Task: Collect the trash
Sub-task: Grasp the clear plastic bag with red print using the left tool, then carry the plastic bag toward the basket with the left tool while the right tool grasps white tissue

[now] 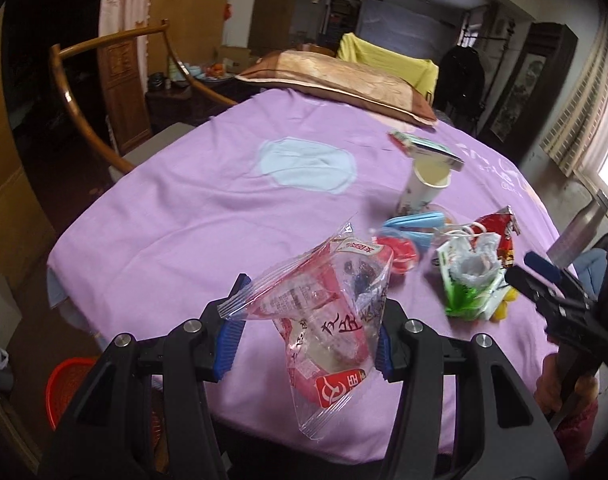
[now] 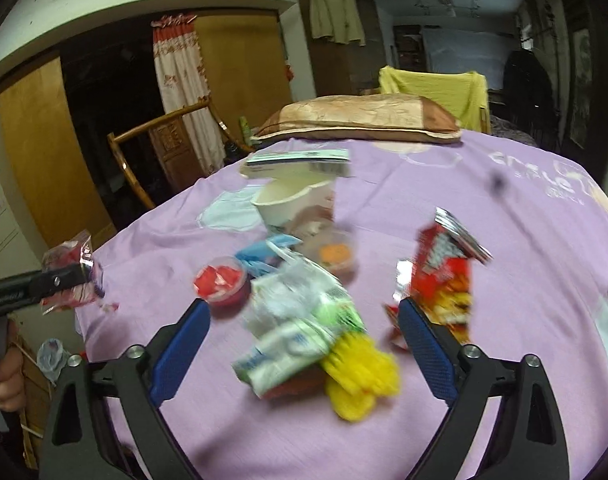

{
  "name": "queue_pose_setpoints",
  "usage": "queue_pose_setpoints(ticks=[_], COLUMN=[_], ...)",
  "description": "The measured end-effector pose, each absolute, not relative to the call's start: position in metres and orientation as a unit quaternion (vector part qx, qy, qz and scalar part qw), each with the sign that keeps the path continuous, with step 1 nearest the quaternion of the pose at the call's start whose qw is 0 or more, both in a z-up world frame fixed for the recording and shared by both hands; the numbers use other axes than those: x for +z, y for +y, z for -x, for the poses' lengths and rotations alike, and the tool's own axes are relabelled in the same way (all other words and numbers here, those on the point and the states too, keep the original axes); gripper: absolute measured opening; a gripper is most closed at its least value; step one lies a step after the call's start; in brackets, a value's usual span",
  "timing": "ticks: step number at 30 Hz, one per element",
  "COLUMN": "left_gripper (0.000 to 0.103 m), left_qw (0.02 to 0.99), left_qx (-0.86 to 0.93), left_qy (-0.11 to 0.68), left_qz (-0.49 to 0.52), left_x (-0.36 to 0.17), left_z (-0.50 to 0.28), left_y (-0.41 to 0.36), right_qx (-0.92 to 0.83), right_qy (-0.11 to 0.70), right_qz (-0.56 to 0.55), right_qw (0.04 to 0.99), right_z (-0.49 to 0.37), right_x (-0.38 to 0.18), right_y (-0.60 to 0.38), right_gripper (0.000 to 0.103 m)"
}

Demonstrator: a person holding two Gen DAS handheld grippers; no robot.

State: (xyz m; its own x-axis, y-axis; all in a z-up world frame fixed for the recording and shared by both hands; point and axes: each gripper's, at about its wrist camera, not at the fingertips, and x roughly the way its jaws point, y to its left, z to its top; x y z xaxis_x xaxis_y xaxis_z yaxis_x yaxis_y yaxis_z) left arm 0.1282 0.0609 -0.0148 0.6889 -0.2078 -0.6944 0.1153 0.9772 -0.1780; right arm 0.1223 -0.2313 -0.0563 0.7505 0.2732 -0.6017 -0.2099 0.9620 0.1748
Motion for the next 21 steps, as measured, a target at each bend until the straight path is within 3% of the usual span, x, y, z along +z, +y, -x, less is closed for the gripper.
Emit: queue_pose_setpoints(ticks=[4,5,6,7,8,14,21], left_gripper=[0.053,0.053,0.053,0.053,0.053,0.053,0.053], left_qw=[0.917,0.917,0.917,0.917,0.917,0.918,0.919], left_qx=[-0.078,-0.075,-0.072,-0.069,-0.065,-0.044,0.003], left_qy=[0.384,0.383,0.383,0.383,0.383,0.378,0.376], left_qz=[0.075,0.08,0.083,0.087,0.091,0.112,0.121], left_x=[-0.017,-0.018,-0.018,-0.019,-0.02,-0.023,-0.019], left_z=[-0.121,-0.119,-0.119,-0.117,-0.116,-0.111,-0.089], left_y=[0.081,0.087,0.09,0.096,0.102,0.127,0.158], right_qx=[0.113,0.106,0.104,0.105,0.108,0.122,0.194], right_qy=[0.363,0.374,0.384,0.389,0.392,0.297,0.249], right_qz=[-0.029,-0.026,-0.026,-0.029,-0.037,-0.08,-0.077], right_qw=[0.924,0.921,0.917,0.915,0.913,0.944,0.946], right_z=[-0.146,-0.151,-0.154,-0.156,-0.157,-0.134,-0.117], right_x=[-0.06,-0.063,-0.066,-0.068,-0.069,-0.016,0.024], right_y=[-0.216,-0.214,-0.215,-0.216,-0.219,-0.235,-0.208], right_gripper=[0.079,0.066,0.044,0.029,0.024,0.023,0.023])
